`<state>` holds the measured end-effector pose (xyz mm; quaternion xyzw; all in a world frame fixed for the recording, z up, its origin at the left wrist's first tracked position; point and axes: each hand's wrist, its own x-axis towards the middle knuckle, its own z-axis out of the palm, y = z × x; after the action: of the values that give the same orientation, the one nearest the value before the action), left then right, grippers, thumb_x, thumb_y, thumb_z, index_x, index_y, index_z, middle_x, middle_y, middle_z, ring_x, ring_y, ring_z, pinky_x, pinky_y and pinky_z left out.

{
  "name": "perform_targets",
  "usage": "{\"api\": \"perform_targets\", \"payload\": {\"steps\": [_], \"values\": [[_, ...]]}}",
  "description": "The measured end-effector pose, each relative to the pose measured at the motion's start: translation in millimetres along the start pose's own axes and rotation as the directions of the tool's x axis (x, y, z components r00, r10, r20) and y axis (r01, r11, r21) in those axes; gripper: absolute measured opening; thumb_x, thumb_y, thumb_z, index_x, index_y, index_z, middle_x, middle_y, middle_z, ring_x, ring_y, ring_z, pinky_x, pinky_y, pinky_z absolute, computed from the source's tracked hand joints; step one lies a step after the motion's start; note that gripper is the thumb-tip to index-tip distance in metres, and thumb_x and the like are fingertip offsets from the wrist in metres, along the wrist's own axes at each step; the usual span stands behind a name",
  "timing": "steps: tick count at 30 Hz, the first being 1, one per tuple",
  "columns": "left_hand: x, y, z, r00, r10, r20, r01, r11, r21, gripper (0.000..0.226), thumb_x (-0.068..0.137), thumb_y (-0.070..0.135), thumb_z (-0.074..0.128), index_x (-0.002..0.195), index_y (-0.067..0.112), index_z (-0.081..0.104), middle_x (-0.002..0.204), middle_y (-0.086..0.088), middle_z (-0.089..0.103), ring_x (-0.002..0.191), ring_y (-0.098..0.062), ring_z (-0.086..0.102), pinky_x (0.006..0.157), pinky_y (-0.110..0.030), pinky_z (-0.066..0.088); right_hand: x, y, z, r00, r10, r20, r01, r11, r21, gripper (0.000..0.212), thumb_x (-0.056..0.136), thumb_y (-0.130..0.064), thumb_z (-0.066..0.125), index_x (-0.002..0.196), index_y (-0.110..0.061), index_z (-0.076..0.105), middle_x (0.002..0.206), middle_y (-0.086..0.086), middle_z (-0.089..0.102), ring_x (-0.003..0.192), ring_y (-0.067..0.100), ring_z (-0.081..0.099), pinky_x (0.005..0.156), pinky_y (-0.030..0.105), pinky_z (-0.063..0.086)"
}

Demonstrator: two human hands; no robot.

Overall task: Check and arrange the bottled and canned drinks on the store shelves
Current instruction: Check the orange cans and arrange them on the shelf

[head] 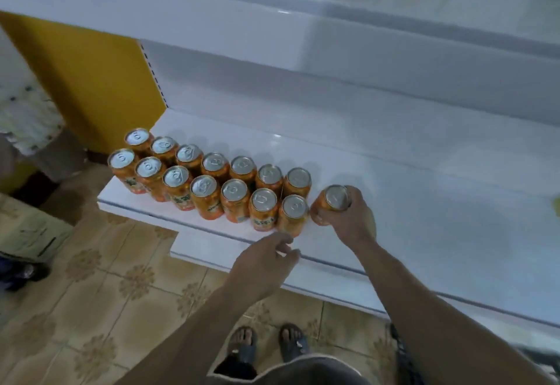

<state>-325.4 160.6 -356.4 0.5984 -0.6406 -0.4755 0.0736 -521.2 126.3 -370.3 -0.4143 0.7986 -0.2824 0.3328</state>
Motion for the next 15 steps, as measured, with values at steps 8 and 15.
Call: {"api": "perform_targets", "payload": {"steps": [8,15], "values": [[5,9,-16,0.938,0.344,0.051,-0.34,0.938,-0.067,0.074,0.088,0.042,0.071,0.15,0.034,0.031,0.143,0.02,0.036,0.125,0.001,0.039,0.105,-0.024,0.036,-94,-12,-31,0.975,-0.132,-0.176,0.15,0.984,0.095,0.061,0.07,-0.041,0.089,0.117,-0.048,0.051,0.114,-0.026,0.063,0.106,0.0,0.061,0.09,0.026,0.052],[-10,41,-7,0.711,0.695,-0.106,-0.701,0.686,-0.195,0.087,0.078,0.026,0.085,0.149,0.017,0.036,0.145,0.008,0.048,0.136,-0.005,0.044,0.106,-0.016,0.039,-155,-42,-65,0.886,-0.405,-0.227,0.399,0.914,-0.076,0.072,0.072,-0.047,0.085,0.133,-0.048,0.046,0.122,-0.035,0.055,0.117,-0.011,0.051,0.09,0.001,0.039]]}}
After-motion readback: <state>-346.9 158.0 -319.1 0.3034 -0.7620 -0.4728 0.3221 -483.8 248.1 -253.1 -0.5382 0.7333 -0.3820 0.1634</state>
